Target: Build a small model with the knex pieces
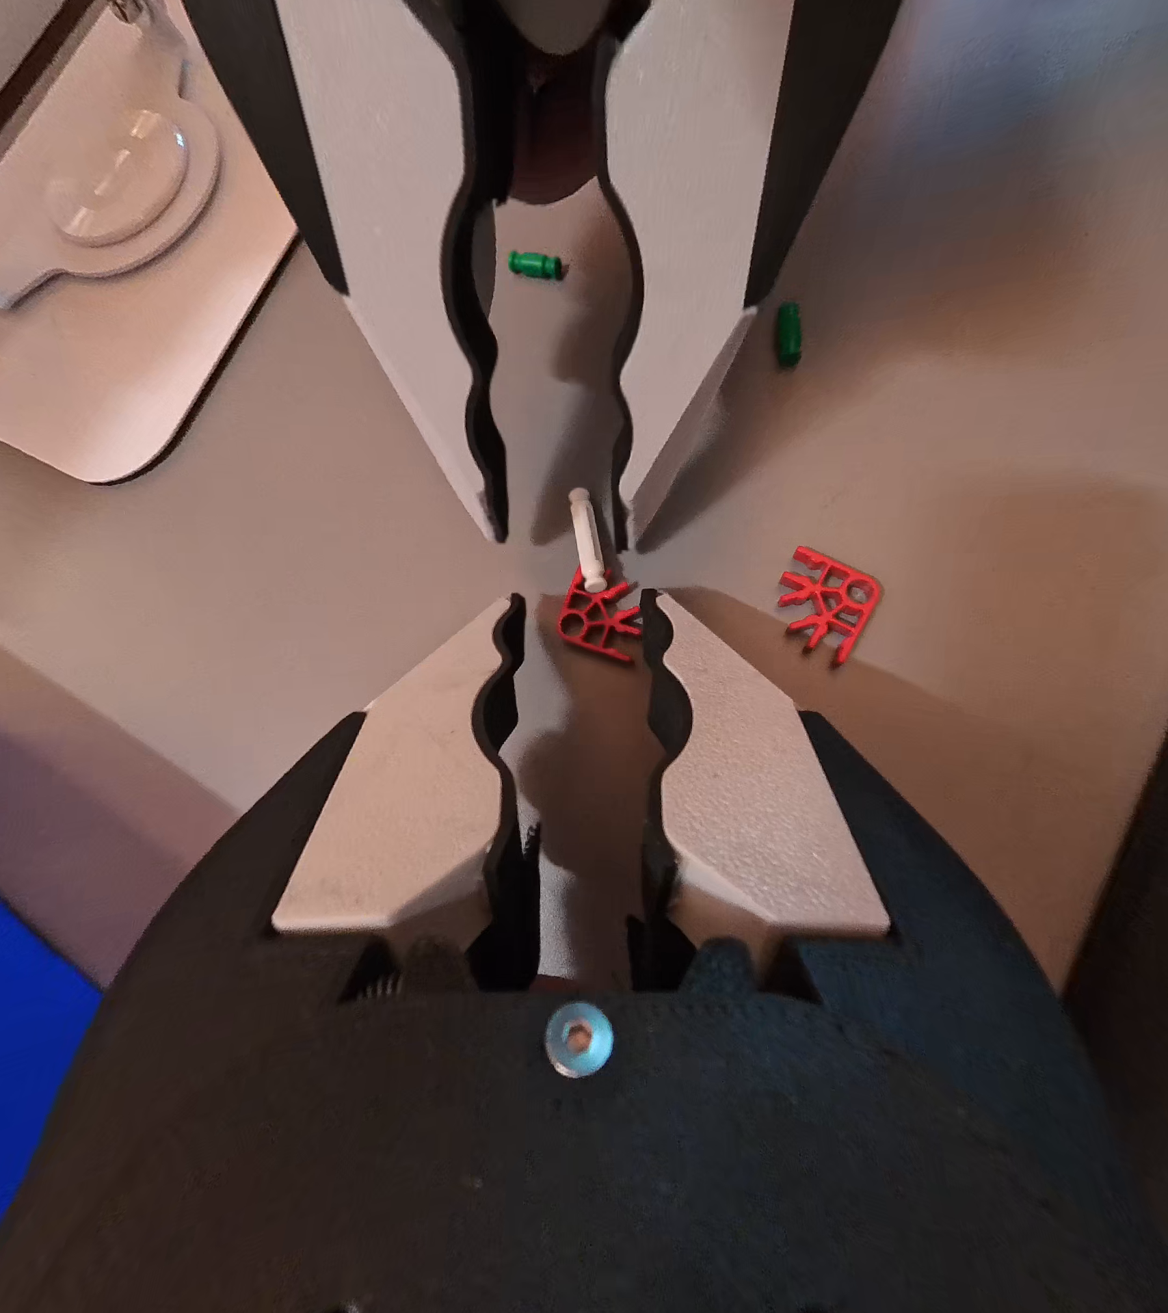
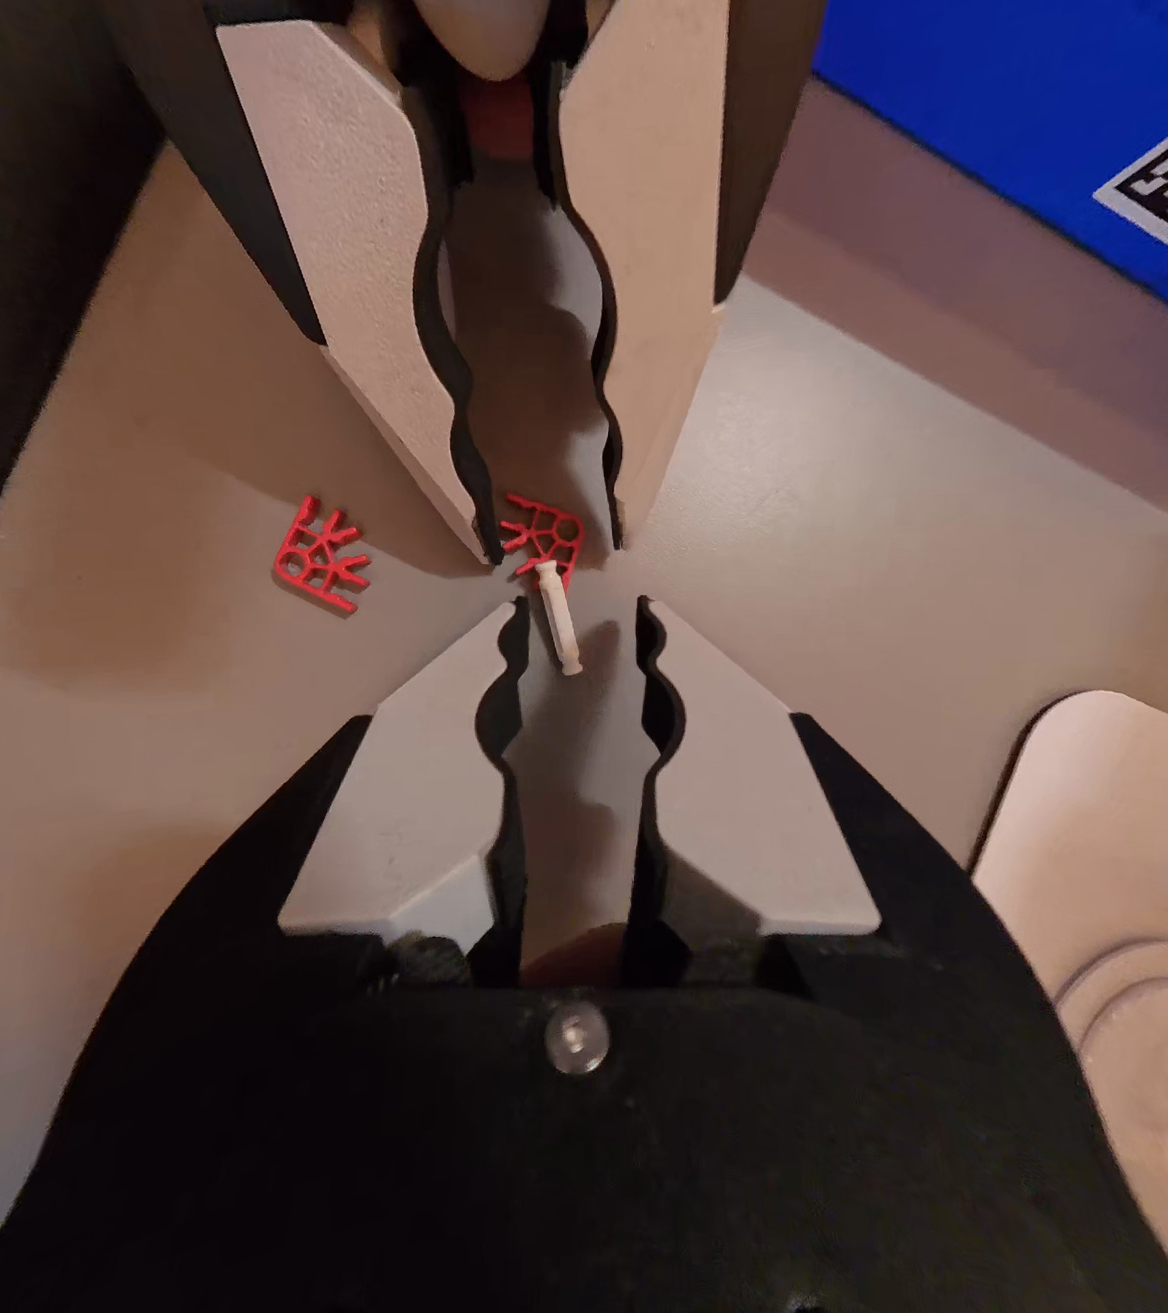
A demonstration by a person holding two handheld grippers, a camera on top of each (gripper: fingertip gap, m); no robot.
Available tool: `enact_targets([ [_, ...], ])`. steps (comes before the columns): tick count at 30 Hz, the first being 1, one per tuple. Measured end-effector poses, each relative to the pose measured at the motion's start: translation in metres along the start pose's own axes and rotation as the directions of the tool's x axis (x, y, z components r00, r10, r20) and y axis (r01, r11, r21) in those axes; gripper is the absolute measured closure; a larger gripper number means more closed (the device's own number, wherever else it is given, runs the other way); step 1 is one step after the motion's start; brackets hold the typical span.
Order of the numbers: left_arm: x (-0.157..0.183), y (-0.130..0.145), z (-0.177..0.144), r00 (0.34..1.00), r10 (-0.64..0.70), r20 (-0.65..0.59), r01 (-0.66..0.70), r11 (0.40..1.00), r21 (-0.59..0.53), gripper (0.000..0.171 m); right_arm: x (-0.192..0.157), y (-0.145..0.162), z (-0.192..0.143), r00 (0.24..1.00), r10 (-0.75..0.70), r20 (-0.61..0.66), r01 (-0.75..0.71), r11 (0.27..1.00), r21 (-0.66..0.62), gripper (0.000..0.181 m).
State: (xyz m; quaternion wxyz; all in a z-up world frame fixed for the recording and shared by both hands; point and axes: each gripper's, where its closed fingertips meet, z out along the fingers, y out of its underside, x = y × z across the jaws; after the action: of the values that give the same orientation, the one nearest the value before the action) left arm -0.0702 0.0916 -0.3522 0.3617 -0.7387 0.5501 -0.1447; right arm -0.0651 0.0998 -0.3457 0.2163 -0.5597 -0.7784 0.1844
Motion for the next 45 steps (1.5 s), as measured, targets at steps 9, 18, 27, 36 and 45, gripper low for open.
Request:
enact_targets([
  [9, 0.000, 0.004, -0.001, 1.000, -0.003, 0.012, 0.003, 1.000, -0.015, 0.144, -0.010, -0.005, 0.006, 1.000, 0.008, 0.010, -0.008, 1.000, 0.014, 0.173],
  [18, 0.000, 0.005, 0.000, 0.998, -0.050, 0.041, 0.051, 0.999, -0.018, 0.145, -0.008, -0.005, 0.010, 0.995, 0.100, 0.016, -0.100, 0.995, 0.017, 0.176],
  [27, -0.006, 0.006, -0.005, 0.995, -0.018, 0.101, 0.020, 1.000, -0.023, 0.140, -0.008, 0.000, -0.007, 0.996, 0.094, 0.011, -0.094, 0.995, 0.016, 0.166],
  [36, -0.001, 0.006, -0.004, 0.997, -0.009, 0.073, 0.011, 1.000, -0.026, 0.142, -0.006, 0.008, -0.001, 0.994, 0.110, 0.018, -0.109, 0.994, -0.008, 0.181],
  [45, -0.004, 0.006, -0.003, 0.995, -0.011, 0.094, 0.014, 0.999, -0.032, 0.141, 0.004, -0.001, 0.003, 0.997, 0.077, -0.023, -0.077, 0.997, 0.020, 0.181],
])
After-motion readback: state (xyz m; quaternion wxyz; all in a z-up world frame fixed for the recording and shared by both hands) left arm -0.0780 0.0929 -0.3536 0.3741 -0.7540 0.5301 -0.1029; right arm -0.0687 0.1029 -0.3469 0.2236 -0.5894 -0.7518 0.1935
